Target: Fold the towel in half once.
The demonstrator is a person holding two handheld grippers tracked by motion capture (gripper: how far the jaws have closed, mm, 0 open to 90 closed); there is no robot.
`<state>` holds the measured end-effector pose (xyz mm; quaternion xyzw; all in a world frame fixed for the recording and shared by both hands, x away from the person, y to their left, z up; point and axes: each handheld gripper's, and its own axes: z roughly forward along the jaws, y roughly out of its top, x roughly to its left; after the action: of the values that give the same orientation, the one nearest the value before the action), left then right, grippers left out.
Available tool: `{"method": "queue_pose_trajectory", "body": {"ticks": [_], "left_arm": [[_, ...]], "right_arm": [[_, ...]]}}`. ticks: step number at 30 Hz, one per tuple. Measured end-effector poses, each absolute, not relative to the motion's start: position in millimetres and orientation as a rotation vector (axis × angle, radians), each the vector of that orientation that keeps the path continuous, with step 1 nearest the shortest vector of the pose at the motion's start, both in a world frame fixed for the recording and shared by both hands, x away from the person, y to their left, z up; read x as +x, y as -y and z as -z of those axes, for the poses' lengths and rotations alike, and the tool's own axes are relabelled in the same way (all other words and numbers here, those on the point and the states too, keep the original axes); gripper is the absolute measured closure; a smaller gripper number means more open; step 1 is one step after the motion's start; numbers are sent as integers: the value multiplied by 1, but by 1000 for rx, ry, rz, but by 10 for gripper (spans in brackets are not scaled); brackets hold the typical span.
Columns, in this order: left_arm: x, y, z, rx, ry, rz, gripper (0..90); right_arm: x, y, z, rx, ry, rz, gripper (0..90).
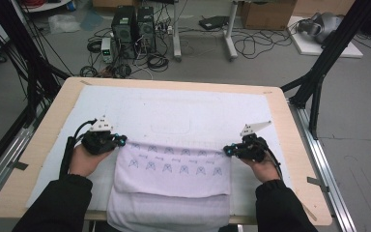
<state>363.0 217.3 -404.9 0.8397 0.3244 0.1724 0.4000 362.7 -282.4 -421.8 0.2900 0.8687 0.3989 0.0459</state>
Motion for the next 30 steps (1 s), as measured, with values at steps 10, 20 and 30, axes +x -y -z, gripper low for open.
{"method": "queue_pose_trajectory", "body": {"ticks": [10, 20, 30], "left_arm": [[430, -205, 324, 2028, -849, -674, 869], [435, -215, 350, 2060, -926, -568, 668], [390, -218, 407, 2112, -858, -404, 644]], "right_arm": [[432, 289, 348, 913, -2458, -1184, 870], [445, 298, 350, 983, -2380, -1274, 625], [400, 285, 383, 911, -2522, -1259, 585]]}}
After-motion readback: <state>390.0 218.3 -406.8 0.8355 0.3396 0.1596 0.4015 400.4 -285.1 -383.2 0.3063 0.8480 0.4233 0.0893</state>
